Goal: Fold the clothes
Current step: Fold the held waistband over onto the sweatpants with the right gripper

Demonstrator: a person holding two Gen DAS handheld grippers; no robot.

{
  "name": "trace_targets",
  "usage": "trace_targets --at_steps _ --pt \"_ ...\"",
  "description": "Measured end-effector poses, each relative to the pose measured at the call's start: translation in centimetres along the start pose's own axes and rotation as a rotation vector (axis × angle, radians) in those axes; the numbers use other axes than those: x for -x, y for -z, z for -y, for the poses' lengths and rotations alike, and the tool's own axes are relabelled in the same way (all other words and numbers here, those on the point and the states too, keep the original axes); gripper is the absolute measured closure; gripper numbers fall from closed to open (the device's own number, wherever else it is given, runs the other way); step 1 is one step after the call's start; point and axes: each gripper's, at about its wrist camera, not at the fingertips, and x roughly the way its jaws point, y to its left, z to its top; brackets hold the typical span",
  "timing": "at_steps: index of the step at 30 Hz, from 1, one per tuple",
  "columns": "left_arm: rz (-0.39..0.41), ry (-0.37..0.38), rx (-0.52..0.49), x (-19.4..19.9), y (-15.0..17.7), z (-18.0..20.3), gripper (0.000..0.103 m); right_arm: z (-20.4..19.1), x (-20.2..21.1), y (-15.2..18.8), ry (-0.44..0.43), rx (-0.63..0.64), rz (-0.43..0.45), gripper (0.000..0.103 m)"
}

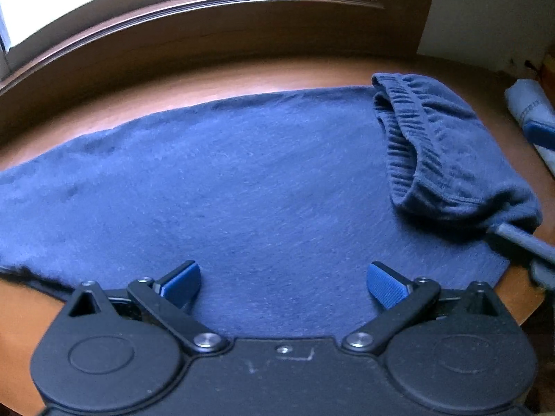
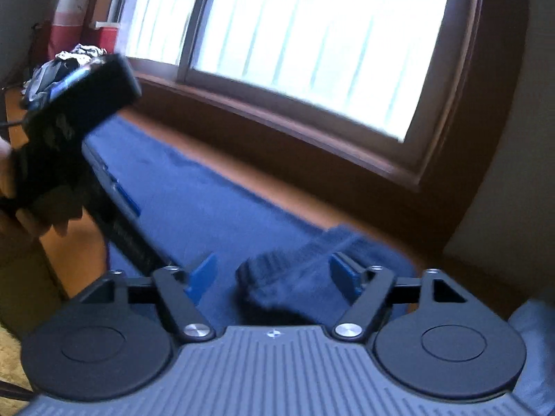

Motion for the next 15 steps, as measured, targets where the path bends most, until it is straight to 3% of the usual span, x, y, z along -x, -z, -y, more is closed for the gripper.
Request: trace_targets --at_steps 3,7,9,13,15 --pt "0.008 0.004 0.007 0.0 0.2 -0.4 0.000 0.2 -1.1 -0.1 -0.019 -0.037 0.000 0.022" --pt "0.017 -0.002 0.026 0.3 0.1 -1.1 0.000 2.2 -3.2 0.8 -0.120 -0.310 -0.047 0.021" --pt "0.030 -0.008 0.020 0.4 -0.4 -1.2 0.000 2.7 -4.7 2.1 -0.148 -0.381 -0.123 0.022" --pt "0.095 -0.028 -0.011 1.2 -2.1 -0.8 0.000 3.2 -2.7 1.8 -0.122 -0.440 -0.086 0.024" --pt "0.124 -0.027 -0.026 1.3 -3.3 -0.3 0.000 4.2 -0.6 2.0 -0.052 -0.524 -0.020 0.018"
